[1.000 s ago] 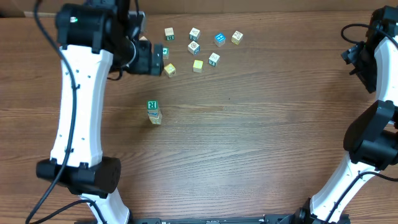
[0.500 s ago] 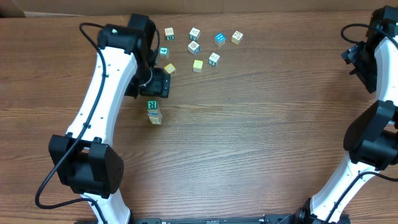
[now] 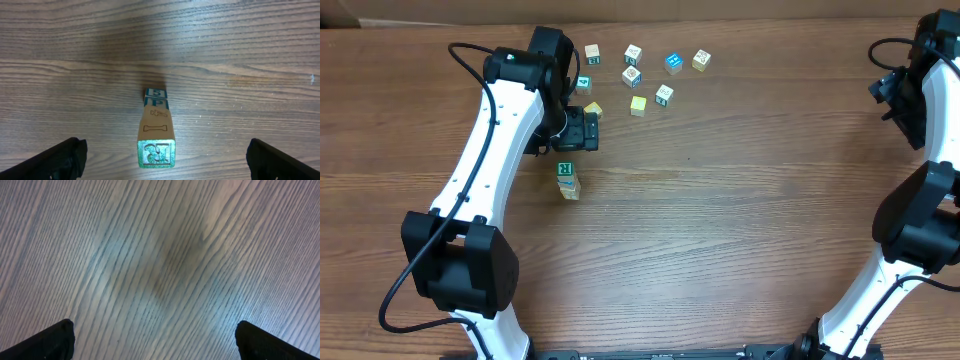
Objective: Form a tower
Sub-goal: 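Lower the left gripper around the top block of the stack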
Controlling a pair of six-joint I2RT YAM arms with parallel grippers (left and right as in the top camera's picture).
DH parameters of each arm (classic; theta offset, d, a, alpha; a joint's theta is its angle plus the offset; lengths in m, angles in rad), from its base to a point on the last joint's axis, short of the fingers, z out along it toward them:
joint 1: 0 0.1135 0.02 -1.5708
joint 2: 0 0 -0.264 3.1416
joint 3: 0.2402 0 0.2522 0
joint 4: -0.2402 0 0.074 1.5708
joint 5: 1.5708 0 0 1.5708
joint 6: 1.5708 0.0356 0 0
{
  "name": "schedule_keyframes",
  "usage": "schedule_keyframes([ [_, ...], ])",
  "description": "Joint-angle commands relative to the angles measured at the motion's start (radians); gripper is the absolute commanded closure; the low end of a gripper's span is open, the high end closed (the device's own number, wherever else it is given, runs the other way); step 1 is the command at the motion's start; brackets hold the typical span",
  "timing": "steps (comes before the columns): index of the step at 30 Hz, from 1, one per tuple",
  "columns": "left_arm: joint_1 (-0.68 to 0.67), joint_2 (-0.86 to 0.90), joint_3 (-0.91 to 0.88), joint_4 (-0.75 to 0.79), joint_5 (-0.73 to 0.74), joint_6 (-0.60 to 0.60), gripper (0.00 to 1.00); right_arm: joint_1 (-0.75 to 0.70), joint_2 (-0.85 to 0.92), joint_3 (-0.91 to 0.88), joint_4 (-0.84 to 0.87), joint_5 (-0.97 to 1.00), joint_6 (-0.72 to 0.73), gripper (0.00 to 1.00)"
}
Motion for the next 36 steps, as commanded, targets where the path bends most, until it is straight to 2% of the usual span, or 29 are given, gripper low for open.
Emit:
schedule_keyframes([
  [1,-0.003,0.004,-0.006,0.005,-0.012,-0.016,0.00,0.002,-0.049,0.025,0.001,0.010,-0.001,0.00],
  [27,-0.008,0.034,-0.007,0.004,-0.012,-0.058,0.00,0.002,-0.049,0.025,0.001,0.010,-0.001,0.00],
  [30,-0.008,0.034,-0.007,0.003,-0.012,-0.058,0.13,0.002,-0.049,0.025,0.001,0.010,-0.001,0.00],
  [36,-0.008,0.034,-0.010,0.004,-0.012,-0.058,0.18,0.002,-0.049,0.025,0.001,0.010,-0.001,0.00],
])
